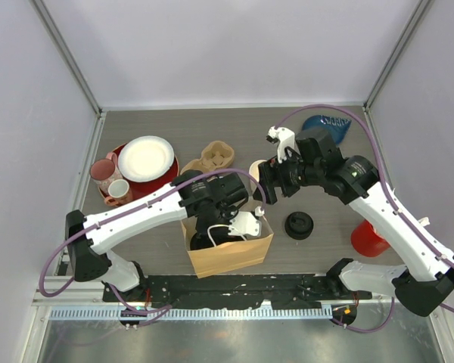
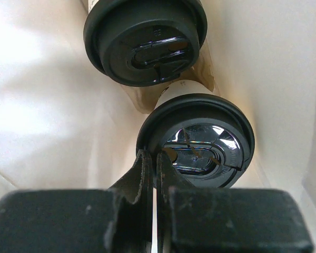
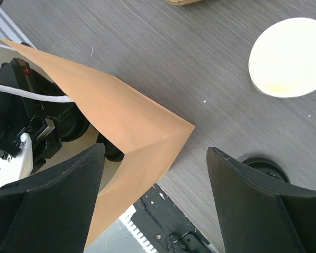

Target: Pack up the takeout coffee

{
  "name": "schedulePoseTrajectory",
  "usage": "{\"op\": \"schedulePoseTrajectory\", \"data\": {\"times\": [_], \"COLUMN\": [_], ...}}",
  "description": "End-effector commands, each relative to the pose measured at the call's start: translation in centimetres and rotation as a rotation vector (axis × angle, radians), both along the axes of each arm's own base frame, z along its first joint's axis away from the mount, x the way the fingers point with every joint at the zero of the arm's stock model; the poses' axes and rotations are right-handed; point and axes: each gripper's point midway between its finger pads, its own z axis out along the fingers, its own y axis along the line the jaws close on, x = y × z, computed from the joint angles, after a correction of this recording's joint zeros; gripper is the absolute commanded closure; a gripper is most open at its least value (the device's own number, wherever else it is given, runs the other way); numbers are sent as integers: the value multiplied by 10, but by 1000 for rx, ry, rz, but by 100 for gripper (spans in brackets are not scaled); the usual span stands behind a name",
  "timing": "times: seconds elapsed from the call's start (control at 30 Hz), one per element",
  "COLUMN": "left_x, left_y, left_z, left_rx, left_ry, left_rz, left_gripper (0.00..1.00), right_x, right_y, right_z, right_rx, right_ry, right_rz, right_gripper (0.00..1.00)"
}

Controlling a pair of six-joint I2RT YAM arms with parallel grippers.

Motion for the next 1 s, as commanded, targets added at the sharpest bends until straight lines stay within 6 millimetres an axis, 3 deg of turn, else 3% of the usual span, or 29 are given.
{"op": "schedulePoseTrajectory", "data": {"times": [0.0,0.3,0.6,0.77,0.97], "left_x": [-2,-5,-7,-3,-2], "left_y": [11,10,13,11,17], "left_z": [8,11,9,12,13], "left_rx": [1,-11,-13,-40,-43], "left_ry": [-6,7,12,2,-1], "left_rz": [-2,12,26,56,70], "left_gripper": [100,100,100,100,100], "right_x": [-5,-16,-17,-17,-17], "right_y": [1,19,13,11,6], "right_z": [-4,-8,-13,-23,-19], "right_rx": [16,-15,-54,-92,-102], "right_ry": [45,32,12,18,2], "right_rz": [-62,-69,-88,-74,-82], "right_gripper": [19,30,70,81,96]}}
